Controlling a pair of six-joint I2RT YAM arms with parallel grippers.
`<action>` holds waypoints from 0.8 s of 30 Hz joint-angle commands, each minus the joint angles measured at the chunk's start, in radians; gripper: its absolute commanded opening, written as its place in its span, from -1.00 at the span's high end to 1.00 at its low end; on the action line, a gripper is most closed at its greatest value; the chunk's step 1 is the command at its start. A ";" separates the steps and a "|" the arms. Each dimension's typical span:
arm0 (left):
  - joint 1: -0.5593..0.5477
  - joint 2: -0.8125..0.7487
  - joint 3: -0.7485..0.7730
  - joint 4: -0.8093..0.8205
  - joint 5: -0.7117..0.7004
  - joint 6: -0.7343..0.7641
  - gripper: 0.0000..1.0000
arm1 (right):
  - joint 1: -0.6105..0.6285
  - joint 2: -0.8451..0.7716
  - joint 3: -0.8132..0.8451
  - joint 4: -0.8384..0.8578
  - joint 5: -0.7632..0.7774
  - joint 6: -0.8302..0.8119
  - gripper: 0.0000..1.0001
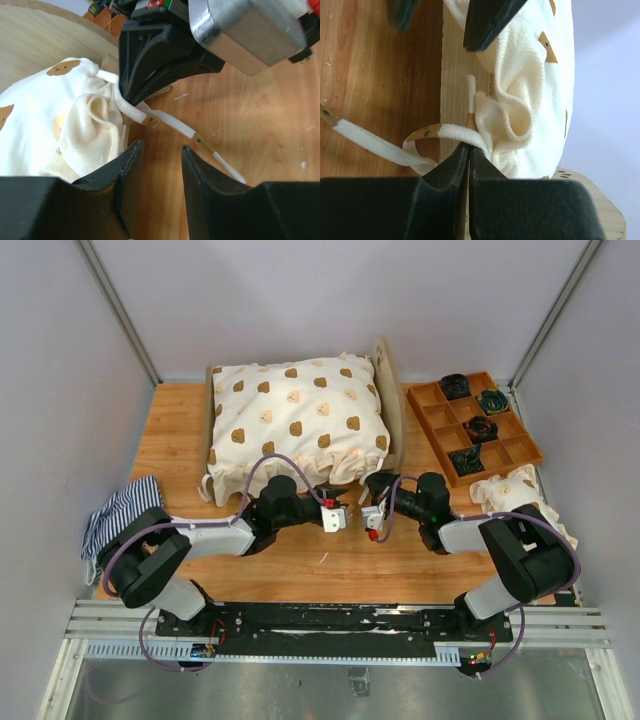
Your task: Set up the pet bed
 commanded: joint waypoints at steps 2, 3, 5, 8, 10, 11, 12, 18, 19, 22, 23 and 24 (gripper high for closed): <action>0.007 0.087 0.051 0.093 -0.075 0.160 0.16 | -0.017 -0.008 -0.022 0.070 -0.019 0.036 1.00; 0.007 0.098 0.052 0.115 -0.092 0.164 0.16 | -0.021 -0.009 -0.024 0.077 -0.018 0.041 1.00; 0.007 0.121 0.067 0.128 -0.115 0.168 0.16 | -0.025 -0.010 -0.025 0.076 -0.020 0.043 1.00; 0.007 0.151 0.069 0.189 -0.150 0.161 0.15 | -0.027 -0.009 -0.024 0.072 -0.019 0.037 1.00; 0.007 0.167 0.058 0.252 -0.174 0.156 0.14 | -0.027 -0.010 -0.020 0.064 -0.019 0.039 1.00; 0.007 0.175 0.051 0.280 -0.178 0.155 0.14 | -0.027 -0.010 -0.018 0.057 -0.019 0.034 1.00; 0.007 0.182 0.051 0.295 -0.178 0.158 0.14 | -0.027 -0.009 -0.018 0.056 -0.020 0.034 1.00; 0.009 0.224 0.078 0.284 -0.165 0.172 0.14 | -0.027 -0.016 -0.018 0.047 -0.021 0.033 1.00; 0.010 0.235 0.085 0.280 -0.165 0.173 0.14 | -0.027 -0.017 -0.019 0.046 -0.020 0.032 1.00; 0.011 0.258 0.102 0.282 -0.161 0.172 0.14 | -0.027 -0.019 -0.018 0.043 -0.021 0.031 1.00; 0.011 0.262 0.108 0.281 -0.158 0.170 0.14 | -0.027 -0.018 -0.017 0.039 -0.020 0.030 1.00; 0.011 0.265 0.113 0.281 -0.154 0.168 0.15 | -0.026 -0.018 -0.016 0.034 -0.020 0.027 1.00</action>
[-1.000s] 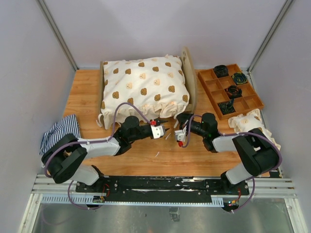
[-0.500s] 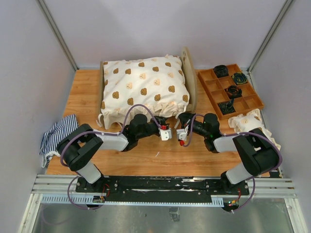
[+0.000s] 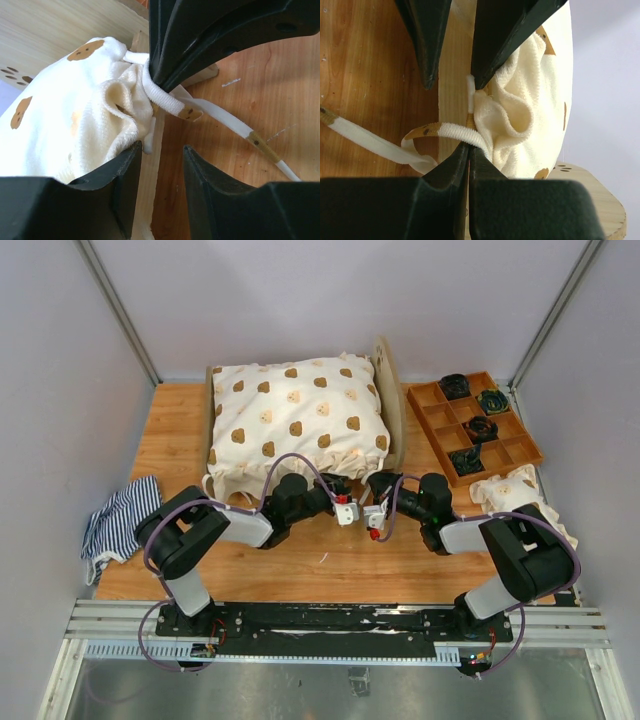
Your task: Set up the pet bed
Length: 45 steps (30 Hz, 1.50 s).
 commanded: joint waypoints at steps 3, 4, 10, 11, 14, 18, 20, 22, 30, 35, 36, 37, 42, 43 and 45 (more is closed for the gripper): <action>0.009 0.021 0.051 0.050 0.015 0.003 0.19 | -0.012 -0.014 0.000 0.006 -0.021 0.008 1.00; 0.009 0.019 0.054 0.050 0.015 0.001 0.22 | -0.013 -0.012 0.002 0.006 -0.021 0.008 1.00; 0.009 0.021 0.071 0.018 0.017 -0.012 0.54 | -0.012 -0.001 -0.001 0.029 -0.022 0.017 1.00; 0.009 0.022 0.071 0.018 0.018 -0.015 0.68 | -0.011 0.000 -0.001 0.033 -0.019 0.021 1.00; 0.009 0.013 0.065 0.018 0.021 -0.023 0.98 | -0.012 0.003 -0.002 0.043 -0.016 0.029 1.00; 0.010 -0.007 0.064 0.001 0.027 -0.050 1.00 | -0.010 0.004 -0.004 0.116 0.006 0.172 0.95; 0.011 -0.013 0.070 -0.002 0.028 -0.076 0.99 | 0.000 -0.014 -0.036 0.256 0.053 0.400 0.73; 0.011 -0.015 0.079 -0.005 0.029 -0.119 1.00 | 0.003 -0.057 -0.073 0.364 0.092 0.661 0.57; 0.010 -0.025 0.077 -0.008 -0.014 -0.231 0.99 | 0.012 -0.212 -0.099 0.238 0.062 1.378 0.05; 0.011 -0.029 0.068 0.007 -0.020 -0.265 1.00 | 0.022 -0.284 -0.116 0.019 0.340 1.816 0.09; 0.009 -0.028 0.070 0.007 -0.020 -0.270 1.00 | 0.027 -0.303 -0.127 -0.039 0.391 1.911 0.09; 0.010 -0.027 0.071 0.007 -0.021 -0.275 1.00 | 0.035 -0.323 -0.141 -0.073 0.424 1.985 0.09; 0.009 -0.025 0.083 0.006 -0.040 -0.325 1.00 | 0.140 -0.368 -0.145 -0.203 0.668 2.133 0.10; 0.009 -0.027 0.085 0.007 -0.043 -0.335 0.99 | 0.165 -0.357 -0.128 -0.248 0.723 2.172 0.09; 0.009 -0.029 0.086 0.008 -0.047 -0.350 0.99 | 0.222 -0.310 -0.106 -0.255 0.827 2.236 0.07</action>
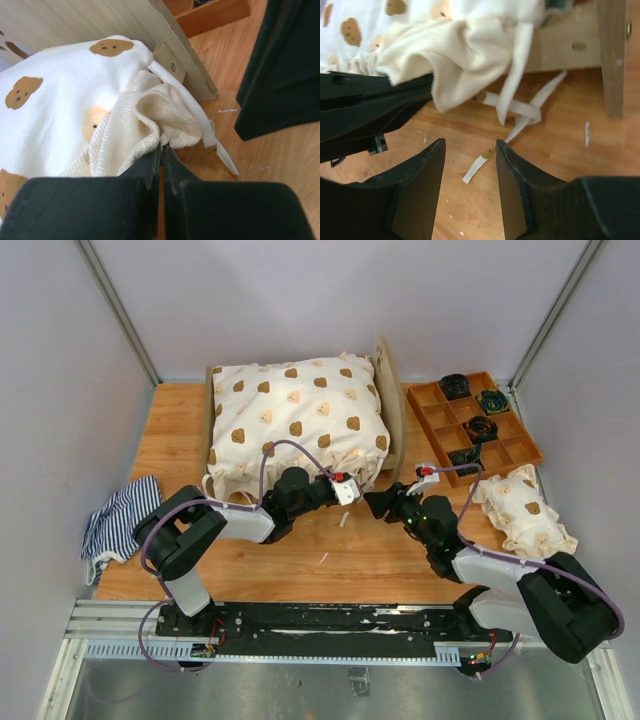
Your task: Set up the pet bed
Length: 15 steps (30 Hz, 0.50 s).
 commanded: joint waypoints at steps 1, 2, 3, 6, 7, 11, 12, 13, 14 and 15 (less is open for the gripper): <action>0.005 -0.033 0.020 0.029 -0.021 -0.058 0.99 | 0.120 0.073 0.045 -0.095 0.322 0.277 0.06; 0.006 -0.033 0.021 0.029 -0.022 -0.062 0.99 | 0.143 0.110 0.055 -0.073 0.355 0.305 0.06; 0.006 -0.032 0.023 0.029 -0.021 -0.067 0.99 | 0.157 0.145 0.067 -0.069 0.384 0.347 0.05; 0.006 -0.034 0.027 0.041 -0.025 -0.093 0.99 | 0.194 0.287 0.081 0.014 0.452 0.467 0.04; 0.006 -0.033 0.027 0.044 -0.021 -0.099 1.00 | 0.204 0.332 0.082 0.063 0.478 0.481 0.04; 0.004 -0.031 0.027 0.055 -0.011 -0.119 1.00 | 0.240 0.468 0.111 0.129 0.607 0.544 0.05; 0.003 -0.030 0.026 0.059 -0.010 -0.122 0.99 | 0.248 0.499 0.127 0.135 0.625 0.550 0.05; 0.002 -0.028 0.025 0.063 -0.009 -0.123 0.99 | 0.249 0.538 0.139 0.178 0.623 0.541 0.05; 0.001 -0.028 0.023 0.070 -0.013 -0.125 1.00 | 0.250 0.578 0.148 0.258 0.620 0.508 0.06; 0.001 -0.026 0.020 0.080 -0.020 -0.128 1.00 | 0.250 0.622 0.153 0.333 0.624 0.476 0.08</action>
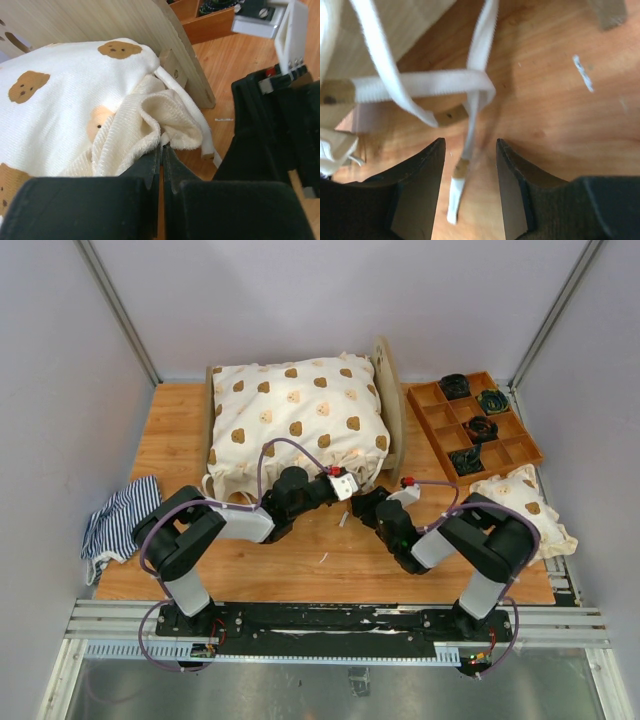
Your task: Set up the pet bed
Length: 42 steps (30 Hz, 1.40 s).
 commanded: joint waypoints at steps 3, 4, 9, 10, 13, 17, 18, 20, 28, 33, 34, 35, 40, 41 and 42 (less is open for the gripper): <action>0.001 -0.018 -0.002 0.110 -0.020 -0.035 0.99 | 0.019 0.230 0.045 0.418 0.155 -0.034 0.16; 0.001 -0.016 -0.008 0.126 -0.022 -0.040 1.00 | 0.019 0.264 0.041 0.483 0.166 -0.059 0.31; 0.001 -0.010 -0.015 0.153 -0.031 -0.063 0.99 | 0.015 0.285 -0.009 0.507 0.201 -0.096 0.99; 0.001 -0.011 -0.016 0.155 -0.045 -0.073 1.00 | 0.009 0.266 -0.028 0.508 0.219 -0.121 0.99; 0.002 -0.024 -0.036 0.150 -0.111 -0.102 0.99 | -0.042 0.184 -0.102 0.504 0.234 -0.215 1.00; 0.003 -0.030 -0.094 0.145 -0.143 -0.151 0.99 | -0.183 0.043 -0.125 0.302 0.107 -0.270 0.99; 0.003 -0.025 -0.107 0.138 -0.143 -0.180 1.00 | -0.216 0.015 -0.123 0.274 0.072 -0.293 0.99; 0.003 -0.004 -0.135 0.155 -0.173 -0.220 1.00 | -0.275 -0.026 -0.124 0.277 -0.004 -0.371 0.99; 0.000 -0.027 -0.094 -0.044 -0.374 -0.307 0.99 | -0.430 -0.244 -0.065 0.052 -0.172 -0.504 0.99; -0.001 -0.065 -0.029 -0.297 -0.513 -0.396 0.99 | -0.454 -0.346 0.017 -0.127 -0.198 -0.591 1.00; -0.001 -0.069 -0.025 -0.334 -0.540 -0.434 1.00 | -0.457 -0.350 0.036 -0.147 -0.211 -0.617 1.00; -0.001 -0.070 -0.019 -0.374 -0.564 -0.463 1.00 | -0.459 -0.353 0.056 -0.167 -0.231 -0.631 1.00; 0.002 -0.095 -0.014 -0.502 -0.617 -0.604 1.00 | -0.461 -0.397 0.109 -0.207 -0.280 -0.706 0.99; 0.003 -0.103 -0.025 -0.508 -0.626 -0.633 0.99 | -0.464 -0.413 0.116 -0.220 -0.264 -0.719 0.99; 0.003 -0.111 -0.034 -0.518 -0.636 -0.664 0.99 | -0.465 -0.428 0.123 -0.239 -0.257 -0.731 1.00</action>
